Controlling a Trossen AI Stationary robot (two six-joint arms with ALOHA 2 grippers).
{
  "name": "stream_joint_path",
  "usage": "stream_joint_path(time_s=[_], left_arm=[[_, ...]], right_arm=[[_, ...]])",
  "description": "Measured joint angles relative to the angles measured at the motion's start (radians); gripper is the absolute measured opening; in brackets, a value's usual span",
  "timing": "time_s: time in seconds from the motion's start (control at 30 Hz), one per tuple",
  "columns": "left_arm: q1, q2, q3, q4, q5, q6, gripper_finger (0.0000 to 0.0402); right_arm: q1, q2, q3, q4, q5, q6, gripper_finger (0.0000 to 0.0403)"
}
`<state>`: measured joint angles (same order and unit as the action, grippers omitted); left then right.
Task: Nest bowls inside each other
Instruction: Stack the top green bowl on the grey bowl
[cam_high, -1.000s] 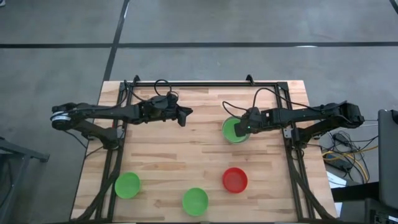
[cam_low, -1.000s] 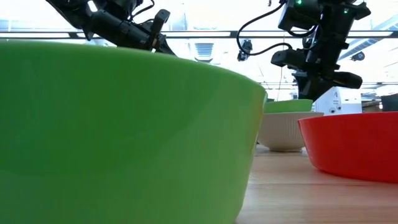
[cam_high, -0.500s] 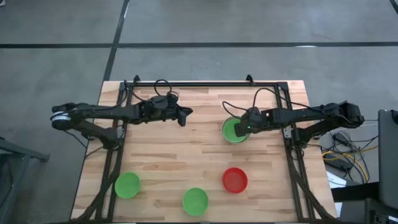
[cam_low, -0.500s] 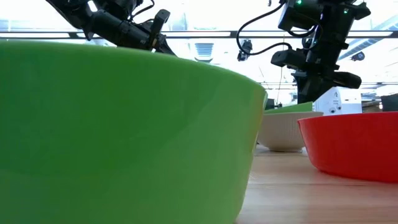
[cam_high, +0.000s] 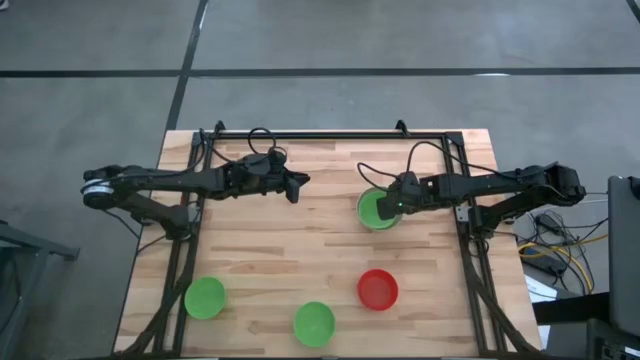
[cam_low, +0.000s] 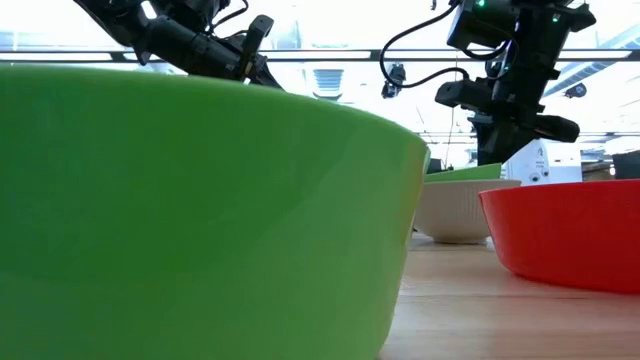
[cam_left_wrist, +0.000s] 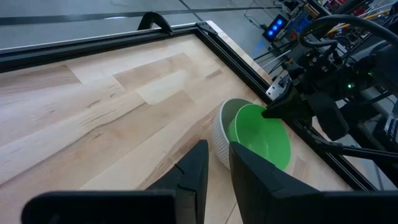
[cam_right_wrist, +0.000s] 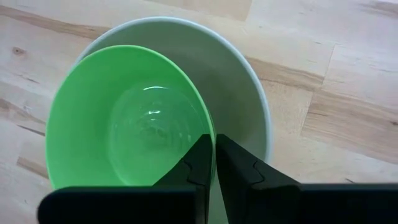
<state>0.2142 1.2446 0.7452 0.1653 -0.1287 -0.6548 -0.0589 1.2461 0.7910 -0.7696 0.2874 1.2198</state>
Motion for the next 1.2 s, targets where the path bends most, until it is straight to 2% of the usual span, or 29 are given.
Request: stream_joint_path(time_s=[0.43, 1.03, 1.2], left_arm=[[0.000, 0.000, 0.000, 0.000, 0.000, -0.001, 0.0069], [0.000, 0.000, 0.000, -0.001, 0.000, 0.001, 0.0069], [0.000, 0.000, 0.000, -0.001, 0.000, 0.003, 0.0069]], right_arm=[[0.000, 0.000, 0.000, 0.003, 0.000, 0.008, 0.0018], [0.000, 0.000, 0.000, 0.025, -0.006, -0.060, 0.0018], [0.001, 0.000, 0.000, 0.026, -0.037, -0.104, 0.0019]])
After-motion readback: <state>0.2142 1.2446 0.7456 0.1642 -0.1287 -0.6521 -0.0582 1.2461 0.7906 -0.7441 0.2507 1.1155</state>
